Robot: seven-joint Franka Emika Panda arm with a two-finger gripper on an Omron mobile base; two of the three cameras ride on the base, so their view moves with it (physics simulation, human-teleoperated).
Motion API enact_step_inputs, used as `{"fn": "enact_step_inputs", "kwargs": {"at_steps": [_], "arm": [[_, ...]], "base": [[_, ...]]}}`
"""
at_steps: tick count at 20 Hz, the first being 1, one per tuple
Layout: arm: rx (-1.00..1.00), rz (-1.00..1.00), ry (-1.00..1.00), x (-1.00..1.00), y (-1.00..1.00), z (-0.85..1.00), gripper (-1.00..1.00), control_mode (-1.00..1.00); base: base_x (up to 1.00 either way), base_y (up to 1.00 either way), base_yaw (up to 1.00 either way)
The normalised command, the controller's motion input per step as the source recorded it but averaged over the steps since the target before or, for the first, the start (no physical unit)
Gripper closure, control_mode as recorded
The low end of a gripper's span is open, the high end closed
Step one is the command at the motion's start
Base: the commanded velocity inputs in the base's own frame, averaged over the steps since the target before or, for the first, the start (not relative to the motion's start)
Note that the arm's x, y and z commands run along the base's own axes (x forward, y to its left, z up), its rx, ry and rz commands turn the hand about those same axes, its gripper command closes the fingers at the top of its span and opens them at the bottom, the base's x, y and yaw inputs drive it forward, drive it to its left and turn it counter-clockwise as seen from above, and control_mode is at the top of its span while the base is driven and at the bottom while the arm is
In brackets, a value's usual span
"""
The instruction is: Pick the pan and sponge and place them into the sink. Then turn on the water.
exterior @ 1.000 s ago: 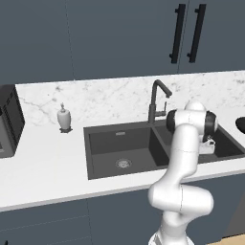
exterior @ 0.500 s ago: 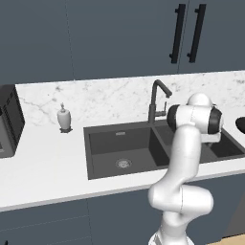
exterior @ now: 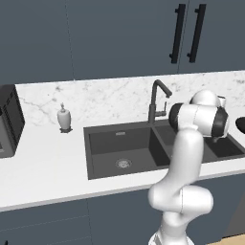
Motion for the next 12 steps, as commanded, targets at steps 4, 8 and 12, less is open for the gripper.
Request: {"fn": "enact_step_inputs", "kwargs": {"at_steps": [4, 8, 12], "arm": [[-0.02, -0.07, -0.03, -0.48, 0.26, 0.60, -1.00, -1.00], [-0.02, -0.07, -0.05, -0.58, 0.51, 0.64, -1.00, -1.00], [-0.01, -0.07, -0.08, -0.61, 0.49, 0.64, -1.00, -1.00]], "base": [[0.00, 0.00, 0.00], [0.00, 0.00, 0.00], [0.00, 0.00, 0.00]]}}
